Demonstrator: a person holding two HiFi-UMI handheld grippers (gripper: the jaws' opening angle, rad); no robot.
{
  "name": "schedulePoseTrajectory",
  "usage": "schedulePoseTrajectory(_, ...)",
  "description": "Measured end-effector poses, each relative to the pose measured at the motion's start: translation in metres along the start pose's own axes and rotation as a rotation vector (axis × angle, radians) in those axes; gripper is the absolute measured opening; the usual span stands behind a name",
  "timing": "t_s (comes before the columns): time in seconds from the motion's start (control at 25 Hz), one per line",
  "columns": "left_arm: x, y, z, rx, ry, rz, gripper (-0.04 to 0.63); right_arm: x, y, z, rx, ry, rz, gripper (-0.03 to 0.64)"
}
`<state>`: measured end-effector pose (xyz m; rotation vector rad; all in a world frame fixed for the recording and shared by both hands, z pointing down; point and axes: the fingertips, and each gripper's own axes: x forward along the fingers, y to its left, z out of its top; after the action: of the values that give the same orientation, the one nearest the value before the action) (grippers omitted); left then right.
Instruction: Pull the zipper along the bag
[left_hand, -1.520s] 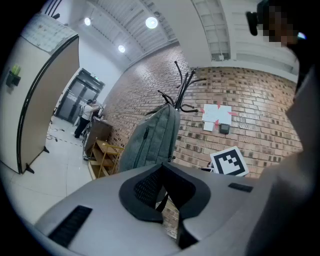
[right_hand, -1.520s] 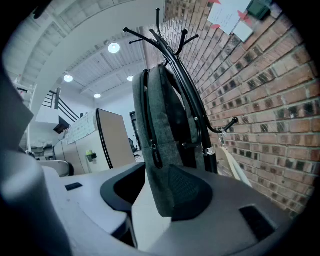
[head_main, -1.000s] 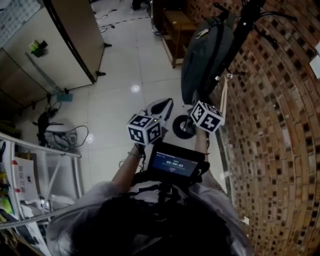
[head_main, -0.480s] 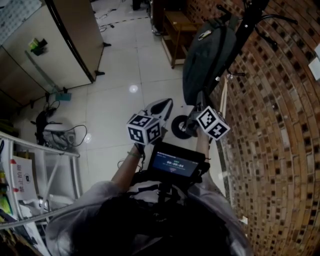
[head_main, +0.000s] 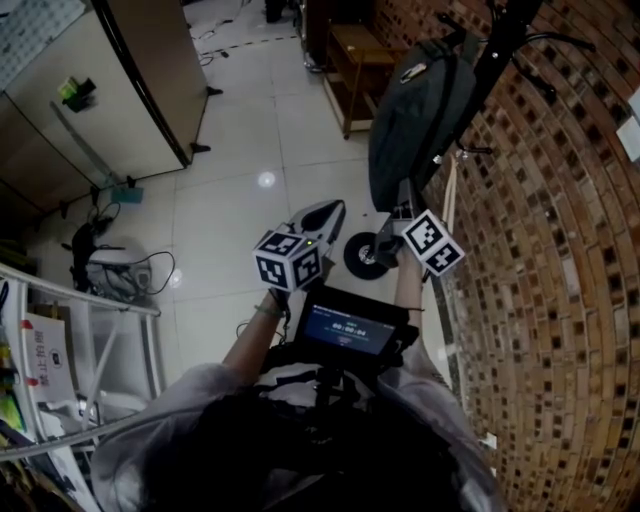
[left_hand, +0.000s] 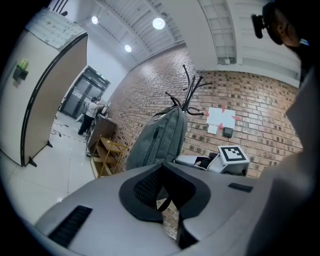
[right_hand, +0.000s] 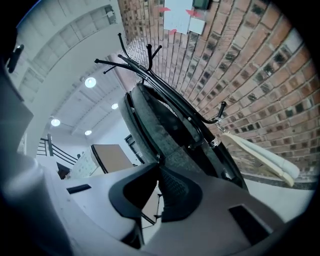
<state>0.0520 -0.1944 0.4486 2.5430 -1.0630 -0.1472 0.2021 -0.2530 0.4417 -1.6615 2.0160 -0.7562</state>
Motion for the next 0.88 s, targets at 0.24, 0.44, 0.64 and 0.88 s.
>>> schedulePoseTrajectory(0.24, -0.002, 0.006, 0.000, -0.003, 0.003, -0.002, 0.008, -0.003, 0.004, 0.002, 0.062, 0.051, 0.075, -0.003)
schedulePoseTrajectory(0.44, 0.004, 0.005, 0.000, -0.015, 0.004, -0.020, 0.007, -0.003, 0.011, 0.007, 0.127, 0.077, 0.156, -0.003)
schedulePoseTrajectory(0.64, 0.011, 0.000, 0.001, -0.021, 0.003, -0.039, 0.007, -0.002, 0.014, 0.010, 0.111, 0.115, 0.168, 0.002)
schedulePoseTrajectory(0.88, 0.015, 0.005, 0.002, -0.033, -0.002, -0.042, 0.007, 0.001, 0.019, 0.020, 0.054, 0.129, 0.196, 0.011)
